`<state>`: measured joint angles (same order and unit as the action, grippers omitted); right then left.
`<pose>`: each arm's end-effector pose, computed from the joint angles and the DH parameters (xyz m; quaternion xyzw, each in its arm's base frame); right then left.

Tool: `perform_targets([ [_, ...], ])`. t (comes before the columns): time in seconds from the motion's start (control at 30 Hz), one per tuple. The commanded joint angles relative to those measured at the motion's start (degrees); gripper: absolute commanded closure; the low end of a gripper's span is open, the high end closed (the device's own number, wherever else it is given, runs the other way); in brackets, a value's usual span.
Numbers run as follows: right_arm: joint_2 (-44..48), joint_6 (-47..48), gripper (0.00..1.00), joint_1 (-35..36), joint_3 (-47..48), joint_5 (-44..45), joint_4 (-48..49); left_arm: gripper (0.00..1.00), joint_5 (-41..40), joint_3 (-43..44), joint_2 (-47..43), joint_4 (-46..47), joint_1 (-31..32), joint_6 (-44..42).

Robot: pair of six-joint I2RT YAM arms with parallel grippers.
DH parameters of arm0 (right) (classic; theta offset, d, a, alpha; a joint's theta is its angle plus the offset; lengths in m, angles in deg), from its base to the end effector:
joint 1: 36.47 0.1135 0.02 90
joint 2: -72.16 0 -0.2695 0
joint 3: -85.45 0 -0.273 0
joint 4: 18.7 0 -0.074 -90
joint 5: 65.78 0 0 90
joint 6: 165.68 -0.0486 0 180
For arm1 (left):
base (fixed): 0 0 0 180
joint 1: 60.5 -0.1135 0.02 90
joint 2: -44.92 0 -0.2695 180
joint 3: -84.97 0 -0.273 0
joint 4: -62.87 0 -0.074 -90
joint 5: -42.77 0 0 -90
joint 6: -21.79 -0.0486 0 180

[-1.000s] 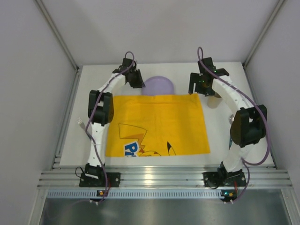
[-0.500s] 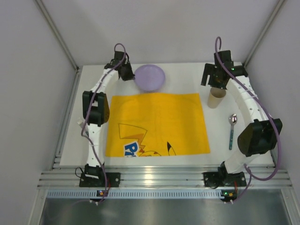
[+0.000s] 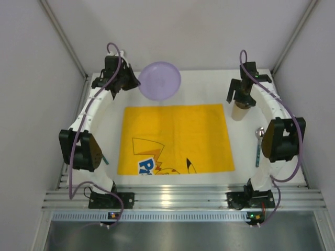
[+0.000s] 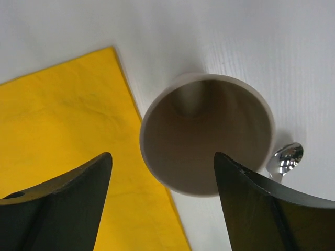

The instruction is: Set the dinner table for one person

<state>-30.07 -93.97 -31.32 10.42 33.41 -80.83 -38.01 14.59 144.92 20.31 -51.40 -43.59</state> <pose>0.4109 0.0292 0.2850 0.1310 0.9527 -0.0222 0.2733 0.4316 -0.0770 0.3582 -0.0802 0.8729 -0.2057 0.4351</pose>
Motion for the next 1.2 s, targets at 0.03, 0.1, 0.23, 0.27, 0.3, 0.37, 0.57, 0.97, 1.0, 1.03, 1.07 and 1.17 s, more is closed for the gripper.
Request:
perform_targets([
  [0.03,-3.8,-0.6,0.22,1.7,4.4,-2.5,1.9,1.0,2.6,-18.3,-10.3,2.4,1.7,1.7],
  [0.1,-5.2,-0.5,0.3,2.2,4.6,-2.1,1.9,1.0,2.5,-23.5,-13.4,2.4,2.2,2.4],
  [0.23,-8.3,-0.2,0.81,2.5,3.9,-0.9,1.5,1.0,2.7,-35.3,-20.2,2.4,3.0,3.9],
  [0.27,-8.5,0.0,0.95,2.6,3.8,-0.6,1.4,1.0,2.5,-36.6,-21.1,2.4,3.1,4.0],
  [0.3,-8.3,0.0,1.0,2.7,3.8,0.5,1.3,1.0,2.6,-38.6,-22.3,2.4,3.2,4.3],
  [0.37,-8.1,0.2,1.0,2.9,4.0,1.4,0.9,1.0,3.3,-40.0,-23.3,2.7,3.4,4.7],
  [0.57,-5.8,0.4,1.0,5.6,8.1,5.1,-2.1,1.0,6.5,-42.3,-23.8,6.0,8.1,5.9],
  [0.97,-2.1,-1.4,1.0,19.5,14.7,8.2,-4.4,1.0,1.9,-47.6,-16.1,8.4,15.9,7.4],
  [1.0,-3.1,-1.8,1.0,19.6,15.0,7.5,-4.4,0.93,1.9,-47.8,-15.3,8.6,16.3,7.4],
  [1.03,-3.8,-1.7,1.0,19.8,15.7,7.3,-4.3,0.87,1.5,-47.8,-15.0,8.5,16.5,7.5],
  [1.07,-4.3,-1.7,1.0,20.2,15.8,8.2,-4.1,0.77,1.5,-47.8,-14.8,8.4,16.7,7.5],
  [1.17,-6.2,-1.1,1.0,20.4,14.9,8.3,-3.0,0.38,0.1,-47.4,-15.4,7.4,17.1,7.8],
])
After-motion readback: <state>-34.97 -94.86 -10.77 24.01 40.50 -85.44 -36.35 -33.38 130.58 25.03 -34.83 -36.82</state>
